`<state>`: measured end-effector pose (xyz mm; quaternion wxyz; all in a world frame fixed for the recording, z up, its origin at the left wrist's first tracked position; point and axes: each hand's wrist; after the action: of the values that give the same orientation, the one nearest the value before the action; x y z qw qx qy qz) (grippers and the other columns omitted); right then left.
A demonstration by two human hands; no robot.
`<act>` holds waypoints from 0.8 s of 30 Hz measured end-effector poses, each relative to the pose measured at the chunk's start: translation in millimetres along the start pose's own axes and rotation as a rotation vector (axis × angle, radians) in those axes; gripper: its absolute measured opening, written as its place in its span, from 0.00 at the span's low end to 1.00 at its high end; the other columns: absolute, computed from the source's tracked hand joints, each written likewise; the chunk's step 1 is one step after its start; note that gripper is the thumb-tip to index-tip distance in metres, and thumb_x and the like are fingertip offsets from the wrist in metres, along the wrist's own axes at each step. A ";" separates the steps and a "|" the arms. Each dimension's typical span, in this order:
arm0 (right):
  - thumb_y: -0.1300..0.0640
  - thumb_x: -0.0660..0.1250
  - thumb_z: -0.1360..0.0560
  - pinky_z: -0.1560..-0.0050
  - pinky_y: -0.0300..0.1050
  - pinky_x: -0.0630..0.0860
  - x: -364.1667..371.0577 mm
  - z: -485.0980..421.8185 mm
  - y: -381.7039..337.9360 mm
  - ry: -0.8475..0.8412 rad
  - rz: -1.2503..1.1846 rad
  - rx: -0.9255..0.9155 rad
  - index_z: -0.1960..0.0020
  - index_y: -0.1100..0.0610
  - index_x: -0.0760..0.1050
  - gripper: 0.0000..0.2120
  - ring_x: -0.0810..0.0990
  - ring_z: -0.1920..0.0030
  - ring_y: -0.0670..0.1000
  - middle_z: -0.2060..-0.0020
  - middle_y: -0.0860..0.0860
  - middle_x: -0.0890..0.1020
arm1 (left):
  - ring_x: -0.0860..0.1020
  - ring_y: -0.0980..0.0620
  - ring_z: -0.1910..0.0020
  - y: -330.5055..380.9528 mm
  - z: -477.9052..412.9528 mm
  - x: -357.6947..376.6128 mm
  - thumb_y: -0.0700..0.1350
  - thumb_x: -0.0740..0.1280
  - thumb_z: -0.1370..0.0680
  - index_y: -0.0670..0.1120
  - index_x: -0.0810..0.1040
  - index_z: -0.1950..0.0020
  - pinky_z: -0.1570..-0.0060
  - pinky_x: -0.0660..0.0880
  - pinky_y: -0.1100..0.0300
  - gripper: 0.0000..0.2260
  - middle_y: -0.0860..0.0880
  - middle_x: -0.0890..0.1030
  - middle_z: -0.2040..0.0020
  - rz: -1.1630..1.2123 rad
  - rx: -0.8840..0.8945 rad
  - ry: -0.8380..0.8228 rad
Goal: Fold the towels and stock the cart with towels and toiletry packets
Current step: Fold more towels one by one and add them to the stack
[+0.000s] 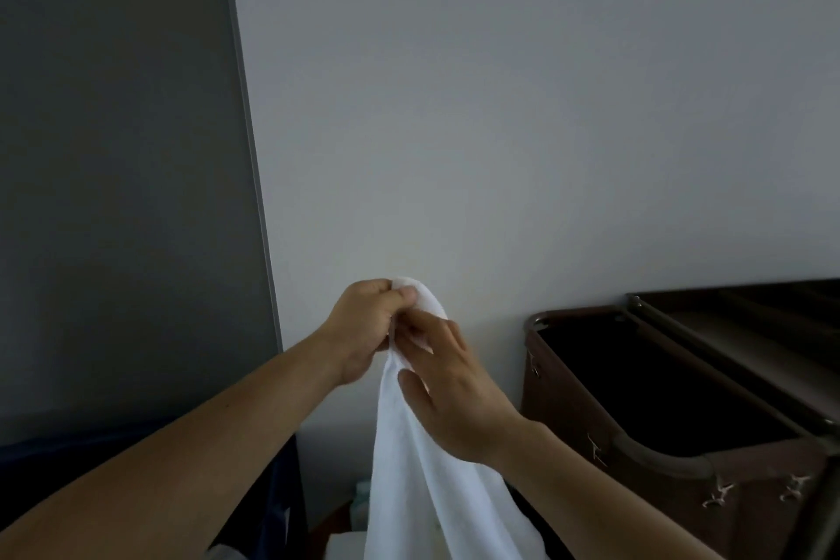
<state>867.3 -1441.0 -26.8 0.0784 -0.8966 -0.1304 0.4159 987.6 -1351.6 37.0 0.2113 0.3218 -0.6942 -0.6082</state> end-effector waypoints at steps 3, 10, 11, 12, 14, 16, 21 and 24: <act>0.56 0.63 0.22 0.41 0.43 0.75 -18.9 -4.0 12.3 0.314 -0.201 -0.008 0.44 0.56 0.83 0.12 0.78 0.43 0.46 0.44 0.47 0.82 | 0.77 0.43 0.53 17.9 -14.1 -11.3 0.43 0.62 0.17 0.38 0.80 0.51 0.49 0.75 0.45 0.11 0.39 0.80 0.54 0.035 0.053 0.070; 0.61 0.72 0.24 0.37 0.47 0.76 -73.0 -62.9 28.6 0.201 -0.752 0.339 0.38 0.51 0.74 0.17 0.80 0.40 0.46 0.41 0.48 0.82 | 0.83 0.47 0.57 93.7 -40.1 -27.8 0.49 0.62 0.17 0.37 0.81 0.47 0.56 0.81 0.54 0.16 0.43 0.84 0.56 0.121 0.199 -0.198; 0.63 0.71 0.24 0.39 0.49 0.78 -75.1 -71.0 24.9 0.179 -0.853 0.341 0.40 0.54 0.76 0.14 0.82 0.43 0.49 0.45 0.51 0.84 | 0.82 0.48 0.58 104.1 -43.2 -25.1 0.49 0.62 0.17 0.37 0.79 0.46 0.57 0.81 0.54 0.16 0.43 0.82 0.57 0.097 0.227 -0.210; 0.66 0.70 0.24 0.42 0.52 0.79 -77.1 -77.4 20.9 0.172 -0.905 0.343 0.43 0.57 0.76 0.11 0.83 0.48 0.52 0.49 0.53 0.84 | 0.81 0.48 0.59 114.3 -45.6 -22.9 0.49 0.62 0.17 0.37 0.78 0.46 0.57 0.81 0.54 0.15 0.43 0.81 0.58 0.071 0.258 -0.206; 0.67 0.70 0.24 0.44 0.57 0.78 -86.6 -88.9 15.0 0.213 -0.910 0.380 0.47 0.59 0.76 0.07 0.82 0.53 0.54 0.55 0.55 0.84 | 0.78 0.47 0.59 132.9 -52.0 -22.2 0.48 0.62 0.17 0.38 0.76 0.48 0.56 0.79 0.53 0.13 0.43 0.79 0.59 0.010 0.317 -0.151; 0.63 0.71 0.24 0.47 0.57 0.79 -106.6 -104.3 9.7 0.350 -0.836 0.385 0.50 0.56 0.76 0.06 0.82 0.56 0.52 0.58 0.52 0.84 | 0.75 0.46 0.60 149.8 -60.3 -26.8 0.48 0.61 0.16 0.36 0.76 0.50 0.58 0.75 0.52 0.15 0.42 0.76 0.59 -0.104 0.403 -0.027; 0.54 0.71 0.30 0.63 0.43 0.78 -146.0 -131.6 -12.9 0.553 -0.611 0.218 0.51 0.46 0.75 0.10 0.80 0.65 0.43 0.66 0.42 0.83 | 0.65 0.56 0.70 179.1 -77.4 -36.0 0.49 0.61 0.17 0.41 0.70 0.60 0.72 0.63 0.61 0.15 0.50 0.68 0.67 -0.463 0.685 0.349; 0.57 0.73 0.27 0.64 0.50 0.81 -132.1 -119.7 -12.9 0.361 -0.531 0.345 0.52 0.45 0.74 0.10 0.83 0.62 0.51 0.60 0.48 0.85 | 0.65 0.57 0.72 172.8 -75.7 -29.9 0.48 0.61 0.17 0.42 0.70 0.59 0.72 0.62 0.59 0.14 0.52 0.68 0.68 -0.525 0.738 0.344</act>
<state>874.9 -1472.0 149.1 0.3555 -0.8641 -0.2707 0.2318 1027.7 -1374.9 222.3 0.0342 0.6353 -0.7141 -0.2921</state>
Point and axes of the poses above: each hand's wrist, its own z-axis away from the middle knuckle, its own x-axis out of the palm, y = z × x
